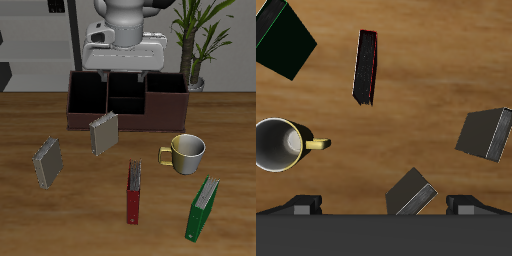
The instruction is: Place the red book into the back desk caddy's right compartment
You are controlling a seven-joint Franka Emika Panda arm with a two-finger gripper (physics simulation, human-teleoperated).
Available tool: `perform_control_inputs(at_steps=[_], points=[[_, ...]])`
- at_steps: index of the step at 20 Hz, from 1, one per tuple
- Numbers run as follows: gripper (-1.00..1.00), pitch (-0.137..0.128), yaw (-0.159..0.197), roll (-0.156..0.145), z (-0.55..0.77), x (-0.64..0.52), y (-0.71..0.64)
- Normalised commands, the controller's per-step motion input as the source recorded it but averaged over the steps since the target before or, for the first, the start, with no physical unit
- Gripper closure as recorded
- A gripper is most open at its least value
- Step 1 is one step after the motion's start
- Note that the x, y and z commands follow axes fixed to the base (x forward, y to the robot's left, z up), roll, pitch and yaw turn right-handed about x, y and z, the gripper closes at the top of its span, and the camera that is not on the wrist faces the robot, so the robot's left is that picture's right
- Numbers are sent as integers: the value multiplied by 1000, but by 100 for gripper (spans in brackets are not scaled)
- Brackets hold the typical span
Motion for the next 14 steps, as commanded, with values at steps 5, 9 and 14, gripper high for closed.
perform_control_inputs(at_steps=[5, 9, 14], points=[[-100, -12, -3, -45, 109, 343, 4], [-100, -45, 27, 16, 101, 296, 275], [-100, -42, -10, 6, 46, 341, 295]])
